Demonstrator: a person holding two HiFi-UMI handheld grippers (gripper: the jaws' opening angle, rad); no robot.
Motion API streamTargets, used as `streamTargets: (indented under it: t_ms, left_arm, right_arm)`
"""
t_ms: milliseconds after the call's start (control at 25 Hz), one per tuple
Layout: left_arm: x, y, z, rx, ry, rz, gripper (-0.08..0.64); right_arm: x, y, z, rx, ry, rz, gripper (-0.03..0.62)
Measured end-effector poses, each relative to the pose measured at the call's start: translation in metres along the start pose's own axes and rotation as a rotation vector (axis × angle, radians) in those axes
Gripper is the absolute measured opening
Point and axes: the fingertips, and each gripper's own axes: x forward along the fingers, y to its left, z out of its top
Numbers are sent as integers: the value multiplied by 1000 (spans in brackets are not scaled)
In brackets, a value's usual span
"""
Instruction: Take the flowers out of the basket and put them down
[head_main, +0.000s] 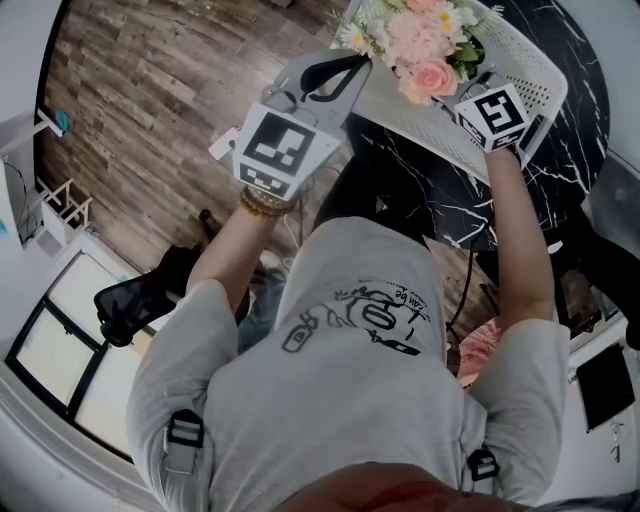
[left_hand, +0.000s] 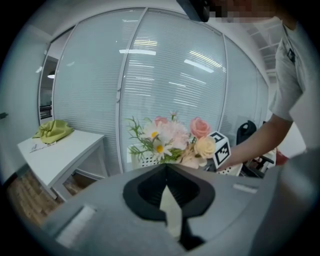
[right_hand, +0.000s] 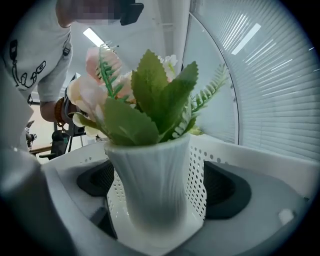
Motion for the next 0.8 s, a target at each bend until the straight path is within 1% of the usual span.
streamTargets:
  t_ms: [200,320,520,640,720,800]
  left_arm:
    - [1,2,-3,-7,0,-3,3]
    - [2,1,-3,-11,-1,-5,3]
    - [3,-2,-4,-13,-6,-15,3]
    - [4,-1,-4,-14,-7,-18,3]
    - [4,0,-3,-14,-7,-18,3]
    - [5,-1,-3,-14,-7,-19,3]
  right_arm:
    - [7,0,-3,-8,-11,3,554]
    - [10,2,-5,-14,-11,3,529]
    - [11,1,-10,14,-21,2,498]
    - [12,1,-11,1,-23,4,465]
    - [12,0,-9,-8,-30,2,418]
    - [11,-1,-9,-6,-33,1,388]
